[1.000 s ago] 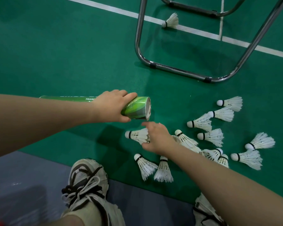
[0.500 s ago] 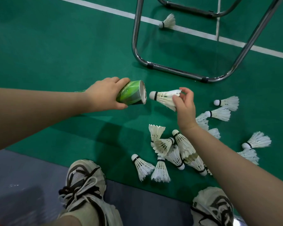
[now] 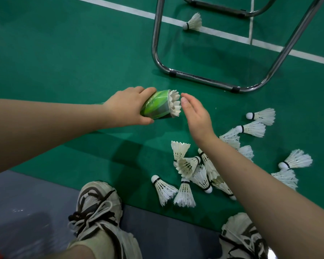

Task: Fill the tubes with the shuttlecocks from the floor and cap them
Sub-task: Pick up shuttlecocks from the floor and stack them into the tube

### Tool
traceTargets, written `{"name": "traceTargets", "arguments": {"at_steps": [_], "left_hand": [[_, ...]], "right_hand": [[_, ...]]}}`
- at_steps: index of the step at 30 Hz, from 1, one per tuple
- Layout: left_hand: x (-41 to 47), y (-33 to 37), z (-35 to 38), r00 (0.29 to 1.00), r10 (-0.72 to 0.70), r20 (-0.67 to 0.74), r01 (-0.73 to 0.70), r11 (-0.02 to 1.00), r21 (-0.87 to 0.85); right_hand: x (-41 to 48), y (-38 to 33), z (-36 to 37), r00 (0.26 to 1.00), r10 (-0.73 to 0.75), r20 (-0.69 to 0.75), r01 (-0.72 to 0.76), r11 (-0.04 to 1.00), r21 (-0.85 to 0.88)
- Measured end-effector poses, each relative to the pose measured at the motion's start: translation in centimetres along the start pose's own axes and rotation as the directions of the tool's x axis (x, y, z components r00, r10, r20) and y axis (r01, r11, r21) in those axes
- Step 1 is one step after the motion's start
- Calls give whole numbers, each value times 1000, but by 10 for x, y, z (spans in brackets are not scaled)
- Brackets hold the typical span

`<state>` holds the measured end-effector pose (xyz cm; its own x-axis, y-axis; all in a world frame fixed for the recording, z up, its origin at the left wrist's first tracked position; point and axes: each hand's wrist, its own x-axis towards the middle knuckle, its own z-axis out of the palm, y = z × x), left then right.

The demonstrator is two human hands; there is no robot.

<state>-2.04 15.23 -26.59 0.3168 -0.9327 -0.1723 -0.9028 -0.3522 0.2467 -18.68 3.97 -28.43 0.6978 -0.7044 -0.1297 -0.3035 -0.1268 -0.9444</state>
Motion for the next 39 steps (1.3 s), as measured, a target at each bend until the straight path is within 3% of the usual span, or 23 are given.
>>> {"name": "traceTargets", "arguments": {"at_steps": [8, 13, 16, 20, 22, 25, 27, 28, 29, 30, 31, 33, 35, 39], "left_hand": [[-1, 0, -1, 1000, -6, -1, 6, 1000, -1], [-1, 9, 2, 1000, 23, 10, -23, 1000, -10], [-2, 15, 6, 998, 38, 40, -38, 999, 5], [-5, 17, 10, 996, 60, 60, -62, 998, 27], [-6, 18, 12, 996, 68, 57, -70, 997, 39], [-2, 16, 12, 998, 47, 44, -50, 997, 56], [1, 14, 10, 999, 25, 32, -27, 998, 59], [2, 12, 9, 1000, 10, 29, -12, 998, 57], [2, 10, 9, 1000, -2, 29, 0, 998, 57], [2, 8, 9, 1000, -8, 29, 6, 998, 60], [2, 6, 9, 999, -9, 31, 7, 998, 66], [0, 5, 11, 999, -6, 38, 3, 997, 78], [-1, 6, 15, 999, 3, 52, -8, 996, 93], [0, 11, 22, 997, 16, 78, -24, 994, 110]], "right_hand": [[4, -4, 7, 977, 28, 213, -31, 999, 10], [8, -11, 13, 926, 192, 325, -165, 980, -110], [10, -19, 12, 855, 309, 417, -253, 950, -185], [14, -25, 1, 707, 399, 584, -280, 916, -288], [12, -25, 1, 683, 421, 597, -294, 906, -303], [12, -19, 6, 749, 396, 531, -420, 904, -82], [15, -10, 1, 858, 384, 340, -476, 843, 249], [15, -4, -3, 904, 387, 182, -428, 831, 356], [13, 5, -8, 922, 386, 12, -368, 868, 334], [10, 16, -13, 928, 355, -113, -332, 926, 180], [7, 29, -16, 939, 316, -136, -323, 946, -28], [-2, 52, -15, 935, 349, 58, -301, 870, -390], [-8, 67, -9, 876, 441, 197, -234, 744, -626], [-10, 79, 2, 854, 480, 200, -102, 532, -840]]}}
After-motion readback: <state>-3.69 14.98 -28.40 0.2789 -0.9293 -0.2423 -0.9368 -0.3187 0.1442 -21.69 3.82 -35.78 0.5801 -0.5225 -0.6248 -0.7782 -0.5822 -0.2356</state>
